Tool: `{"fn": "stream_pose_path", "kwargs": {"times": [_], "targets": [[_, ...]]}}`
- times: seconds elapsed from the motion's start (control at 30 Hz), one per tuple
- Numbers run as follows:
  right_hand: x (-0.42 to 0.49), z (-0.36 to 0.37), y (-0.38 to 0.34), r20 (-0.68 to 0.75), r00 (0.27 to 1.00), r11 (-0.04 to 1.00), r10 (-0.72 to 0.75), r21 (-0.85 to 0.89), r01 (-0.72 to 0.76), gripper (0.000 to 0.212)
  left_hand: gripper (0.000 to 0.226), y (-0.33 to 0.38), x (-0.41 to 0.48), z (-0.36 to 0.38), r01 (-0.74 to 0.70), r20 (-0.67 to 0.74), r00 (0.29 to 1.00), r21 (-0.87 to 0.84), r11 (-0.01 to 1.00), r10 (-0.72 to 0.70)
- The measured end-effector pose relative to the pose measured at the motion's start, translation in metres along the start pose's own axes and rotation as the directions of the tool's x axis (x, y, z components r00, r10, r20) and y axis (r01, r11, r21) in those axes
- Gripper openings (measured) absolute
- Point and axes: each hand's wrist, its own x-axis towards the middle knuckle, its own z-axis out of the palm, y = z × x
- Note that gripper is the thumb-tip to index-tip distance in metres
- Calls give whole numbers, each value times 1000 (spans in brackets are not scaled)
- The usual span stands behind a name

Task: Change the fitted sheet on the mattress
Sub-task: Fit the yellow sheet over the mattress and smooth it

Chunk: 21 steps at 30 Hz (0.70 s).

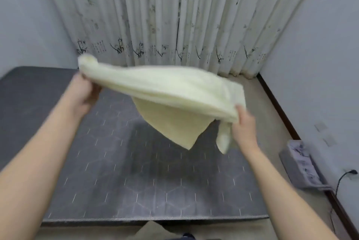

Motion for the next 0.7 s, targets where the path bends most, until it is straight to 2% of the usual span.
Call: {"fn": "stream_pose_path", "kwargs": {"times": [0.07,0.1,0.13,0.17,0.23,0.3,0.4,0.47,0.5,0.53,0.57,0.6,0.63,0.67,0.7], "targets": [[-46,10,60,287,944,957,164,-278,-82,26,27,-78,-51,-29,267,-165,959,246,932,-232],[-64,14,79,373,896,926,243,-365,-99,14,27,-114,-76,-44,395,-244,911,292,871,-332],[-82,17,90,443,839,903,317,-411,-125,9,24,-142,-98,-58,542,-320,830,265,798,-457],[-97,22,101,493,787,890,370,-430,-150,19,21,-167,-114,-67,651,-358,741,179,737,-568],[-117,29,111,535,713,868,453,-449,-215,26,24,-203,-141,-74,764,-336,592,-57,643,-733],[-121,32,108,547,676,866,495,-379,-327,25,31,-222,-157,-72,753,-322,531,-245,611,-783],[-122,36,94,631,587,855,506,-281,-435,35,39,-234,-167,-70,650,-409,484,-424,631,-774],[-123,42,86,684,542,853,488,-242,-463,30,43,-238,-173,-70,695,-527,424,-332,638,-737],[-123,45,82,701,535,864,470,-242,-442,24,45,-238,-175,-67,778,-617,375,-197,597,-692],[-122,50,78,720,536,883,441,-240,-403,19,49,-238,-178,-62,867,-716,346,-3,498,-607],[-122,55,75,746,538,908,393,-222,-355,21,54,-237,-182,-54,889,-772,384,162,428,-507],[-122,60,71,765,541,927,351,-202,-315,25,58,-235,-184,-43,845,-765,499,327,423,-406],[-122,66,69,773,551,941,314,-178,-287,24,60,-233,-186,-32,727,-675,668,502,468,-314],[-122,72,66,775,564,952,286,-164,-258,19,58,-233,-188,-19,559,-500,824,647,518,-266],[-123,78,62,777,577,963,253,-147,-224,16,51,-233,-190,-4,393,-289,919,703,592,-266]]}}
